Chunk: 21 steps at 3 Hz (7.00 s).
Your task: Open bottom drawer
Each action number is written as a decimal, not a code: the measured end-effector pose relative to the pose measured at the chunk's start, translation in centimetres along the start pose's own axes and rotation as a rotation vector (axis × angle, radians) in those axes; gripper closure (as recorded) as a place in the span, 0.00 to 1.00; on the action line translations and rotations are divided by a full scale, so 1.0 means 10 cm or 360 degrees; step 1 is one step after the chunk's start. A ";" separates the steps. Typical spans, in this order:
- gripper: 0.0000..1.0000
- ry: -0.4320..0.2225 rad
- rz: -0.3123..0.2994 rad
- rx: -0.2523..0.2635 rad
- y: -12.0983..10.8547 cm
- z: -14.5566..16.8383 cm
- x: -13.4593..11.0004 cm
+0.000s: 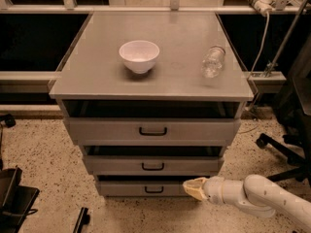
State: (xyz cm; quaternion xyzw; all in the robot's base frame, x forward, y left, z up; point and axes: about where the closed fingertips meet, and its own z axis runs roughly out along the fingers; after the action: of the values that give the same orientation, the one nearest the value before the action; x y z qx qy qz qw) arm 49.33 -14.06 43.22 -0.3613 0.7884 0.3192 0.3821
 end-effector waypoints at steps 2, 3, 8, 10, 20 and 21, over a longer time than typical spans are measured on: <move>1.00 0.0060 0.0035 0.0053 0.00 0.16 0.21; 1.00 0.0150 0.0027 0.0121 0.19 0.48 0.70; 1.00 0.0056 0.0076 0.0372 -0.40 1.16 1.29; 1.00 -0.0091 0.0077 0.0543 -1.16 1.38 1.16; 1.00 0.0060 -0.0125 0.0706 -1.51 1.56 1.32; 1.00 0.0149 -0.0027 0.0601 -1.37 1.48 1.48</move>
Offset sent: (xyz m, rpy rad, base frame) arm -0.0119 0.0119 -0.0777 -0.1239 0.0825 -0.1041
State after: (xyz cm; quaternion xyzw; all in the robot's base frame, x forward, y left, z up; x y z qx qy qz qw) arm 59.38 -14.67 20.26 -0.3042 0.8481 0.1452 0.4087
